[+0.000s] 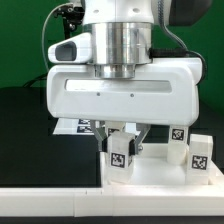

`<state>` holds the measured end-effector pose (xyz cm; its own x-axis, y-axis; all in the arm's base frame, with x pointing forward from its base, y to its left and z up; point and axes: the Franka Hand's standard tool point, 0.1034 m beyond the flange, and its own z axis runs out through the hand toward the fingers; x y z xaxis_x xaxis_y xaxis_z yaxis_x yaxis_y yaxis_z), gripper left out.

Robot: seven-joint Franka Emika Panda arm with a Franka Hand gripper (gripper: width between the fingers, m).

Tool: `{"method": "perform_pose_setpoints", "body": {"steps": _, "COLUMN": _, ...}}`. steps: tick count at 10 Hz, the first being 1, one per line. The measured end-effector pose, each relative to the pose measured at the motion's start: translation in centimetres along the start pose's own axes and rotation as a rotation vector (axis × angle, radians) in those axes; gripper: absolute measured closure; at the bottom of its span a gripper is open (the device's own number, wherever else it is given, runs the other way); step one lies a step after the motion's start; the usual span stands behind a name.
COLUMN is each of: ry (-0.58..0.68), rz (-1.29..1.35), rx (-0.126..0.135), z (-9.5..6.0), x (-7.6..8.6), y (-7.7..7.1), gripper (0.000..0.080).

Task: Assemble square table

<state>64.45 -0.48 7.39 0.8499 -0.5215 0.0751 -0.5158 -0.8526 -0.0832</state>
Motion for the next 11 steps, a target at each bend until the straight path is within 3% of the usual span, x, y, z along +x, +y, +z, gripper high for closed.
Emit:
{"method": "perform_pose_setpoints", "body": {"steps": 2, "ry": -0.006, "rz": 0.388, "rx": 0.007, "z": 0.1, "x": -0.1, "y": 0.4, "gripper": 0.0511}}
{"method": "perform_pose_setpoints", "body": {"steps": 4, "ry": -0.052, "rz": 0.826, "rx": 0.055, "z": 0.2, "x": -0.4, "y": 0.6, "gripper": 0.0511}}
{"method": "perform_pose_setpoints", "body": {"steps": 6, "ry": -0.067, "rz": 0.953, "rx": 0.06, "z": 0.2, "x": -0.6, "y": 0.7, "gripper": 0.0511}}
{"method": "perform_pose_setpoints", "body": {"steps": 7, "ry": -0.065, "rz": 0.903, "rx": 0.062, "z": 0.2, "x": -0.6, "y": 0.7, "gripper": 0.0511}}
{"method": "perform_pose_setpoints", "body": {"steps": 8, "ry": -0.065, "rz": 0.893, "rx": 0.06, "z": 0.3, "x": -0.6, "y": 0.7, "gripper": 0.046}}
{"method": "perform_pose_setpoints", "body": {"steps": 9, "ry": -0.048, "rz": 0.747, "rx": 0.044, "z": 0.3, "x": -0.8, "y": 0.4, "gripper": 0.046}}
{"method": "perform_pose_setpoints", "body": {"steps": 10, "ry": -0.031, "rz": 0.511, "rx": 0.036, "z": 0.1, "x": -0.9, "y": 0.0, "gripper": 0.0253}}
{"method": "perform_pose_setpoints", "body": {"steps": 11, "ry": -0.022, "rz": 0.271, "rx": 0.041, "z": -0.1, "x": -1.1, "y": -0.3, "gripper": 0.0182}}
